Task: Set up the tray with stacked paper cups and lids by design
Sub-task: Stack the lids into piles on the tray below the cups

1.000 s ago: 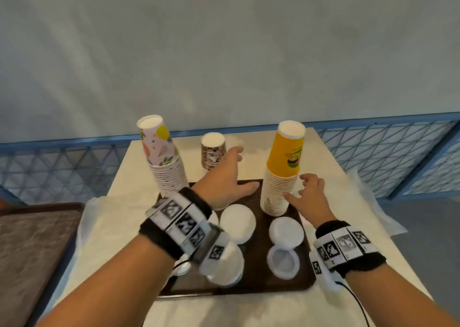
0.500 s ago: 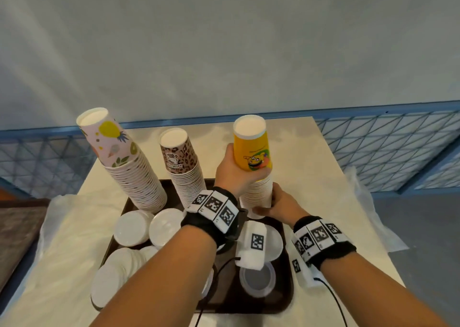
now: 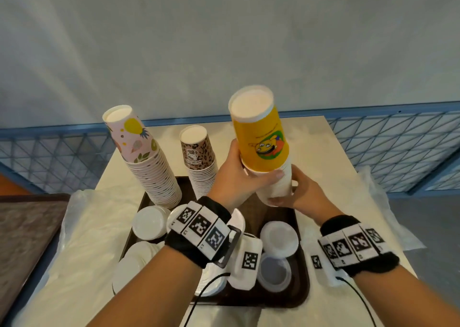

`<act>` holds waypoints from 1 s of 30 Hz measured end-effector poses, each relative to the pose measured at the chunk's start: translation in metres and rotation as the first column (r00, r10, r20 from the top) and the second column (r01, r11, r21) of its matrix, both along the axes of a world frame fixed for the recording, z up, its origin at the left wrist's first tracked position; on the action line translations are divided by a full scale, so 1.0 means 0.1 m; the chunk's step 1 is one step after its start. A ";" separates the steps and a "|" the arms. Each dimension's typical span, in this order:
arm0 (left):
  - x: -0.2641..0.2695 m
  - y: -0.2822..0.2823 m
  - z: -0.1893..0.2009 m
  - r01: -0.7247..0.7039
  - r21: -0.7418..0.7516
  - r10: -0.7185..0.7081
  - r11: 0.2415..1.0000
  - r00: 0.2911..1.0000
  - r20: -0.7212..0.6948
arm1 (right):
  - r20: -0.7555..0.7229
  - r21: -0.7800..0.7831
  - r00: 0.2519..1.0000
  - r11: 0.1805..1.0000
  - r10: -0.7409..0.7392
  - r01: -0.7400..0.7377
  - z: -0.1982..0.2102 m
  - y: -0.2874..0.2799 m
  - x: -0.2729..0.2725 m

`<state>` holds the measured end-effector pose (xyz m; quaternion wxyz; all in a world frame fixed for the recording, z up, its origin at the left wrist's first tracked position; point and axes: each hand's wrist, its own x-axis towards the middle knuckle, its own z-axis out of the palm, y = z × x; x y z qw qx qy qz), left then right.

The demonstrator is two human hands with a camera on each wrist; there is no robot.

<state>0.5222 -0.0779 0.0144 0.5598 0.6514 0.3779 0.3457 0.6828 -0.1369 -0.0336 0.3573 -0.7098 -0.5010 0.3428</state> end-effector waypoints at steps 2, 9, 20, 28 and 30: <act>-0.10 -0.08 -0.04 0.053 0.026 -0.052 0.998 0.998 -0.040 | -0.089 -0.004 0.995 0.999 0.046 -0.046 0.14 -0.07 -0.12; -0.66 -0.17 -0.17 -0.015 0.025 0.015 1.000 1.000 -0.008 | -0.057 -0.032 0.954 0.955 0.293 -0.295 0.42 -0.06 -0.65; -1.46 0.03 -0.02 -0.163 0.046 0.163 0.986 0.987 -0.005 | 0.050 0.080 0.995 0.992 0.090 -0.094 0.54 0.98 -1.19; -1.64 0.11 -0.10 -0.181 0.015 0.182 0.983 0.982 -0.047 | 0.029 0.086 0.999 0.996 -0.037 0.035 0.32 1.02 -1.26; -1.65 0.12 -0.12 -0.176 -0.003 0.176 0.984 0.983 -0.042 | 0.060 0.070 0.995 0.995 -0.079 0.075 0.36 0.95 -1.07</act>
